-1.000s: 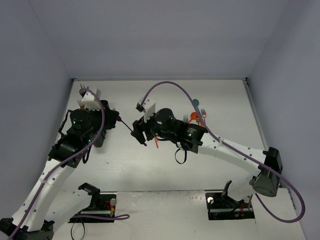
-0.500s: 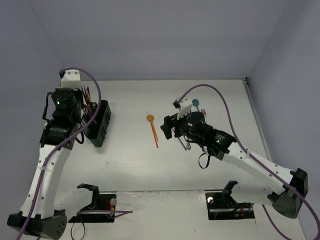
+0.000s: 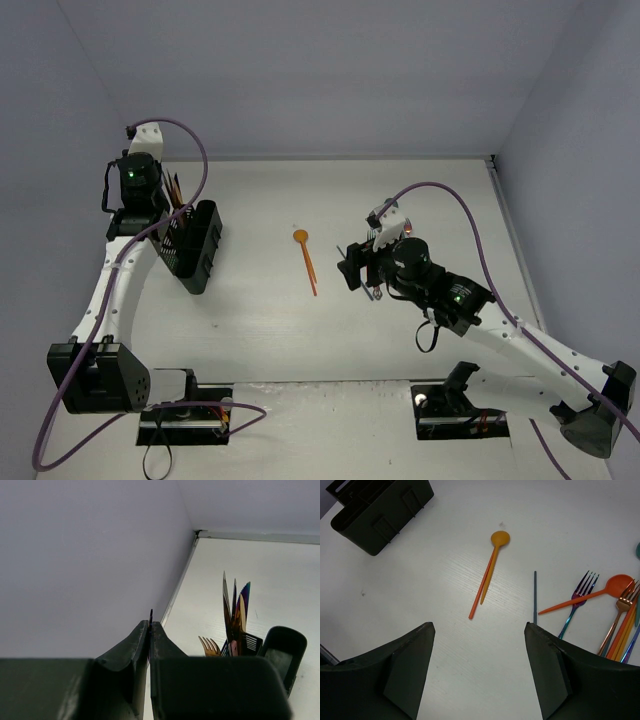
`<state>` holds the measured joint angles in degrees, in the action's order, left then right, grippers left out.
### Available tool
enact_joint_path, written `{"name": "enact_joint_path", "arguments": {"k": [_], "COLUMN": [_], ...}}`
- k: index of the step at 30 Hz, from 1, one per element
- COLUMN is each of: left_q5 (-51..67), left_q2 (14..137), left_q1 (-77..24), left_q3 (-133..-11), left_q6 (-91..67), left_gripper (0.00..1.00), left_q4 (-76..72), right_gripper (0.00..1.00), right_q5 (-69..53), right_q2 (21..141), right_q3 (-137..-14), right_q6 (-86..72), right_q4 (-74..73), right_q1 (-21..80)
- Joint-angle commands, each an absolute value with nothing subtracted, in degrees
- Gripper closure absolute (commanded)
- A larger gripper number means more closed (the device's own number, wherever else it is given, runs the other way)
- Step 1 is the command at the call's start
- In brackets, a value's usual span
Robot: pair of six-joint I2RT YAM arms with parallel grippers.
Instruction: Sort the eating utensils into containers
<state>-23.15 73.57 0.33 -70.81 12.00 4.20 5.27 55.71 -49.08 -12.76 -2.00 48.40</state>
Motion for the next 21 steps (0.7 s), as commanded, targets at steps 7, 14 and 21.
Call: {"name": "enact_joint_path", "arguments": {"k": [7,14,21], "left_q5": [-20.0,-17.7,-17.4], "left_q2": [72.5,69.7,66.1], "left_q1": [1.8,1.8,1.7], "left_q3": [-62.1,-55.2,-53.4], "left_q6": [8.2,4.9,2.7], "left_gripper": [1.00,0.80,0.49], "left_q4": [-8.8,-11.3,-10.1], "right_gripper": [0.30,0.31,0.35], "right_q5": [8.5,12.8,10.9], "right_q2": [55.1,58.4,65.1], "right_q3": [-47.6,-46.9,-47.3], "right_q6": [-14.5,-16.4,-19.1], "right_q4": [0.2,-2.1,-3.3], "right_q1": [48.2,46.6,40.0]}}
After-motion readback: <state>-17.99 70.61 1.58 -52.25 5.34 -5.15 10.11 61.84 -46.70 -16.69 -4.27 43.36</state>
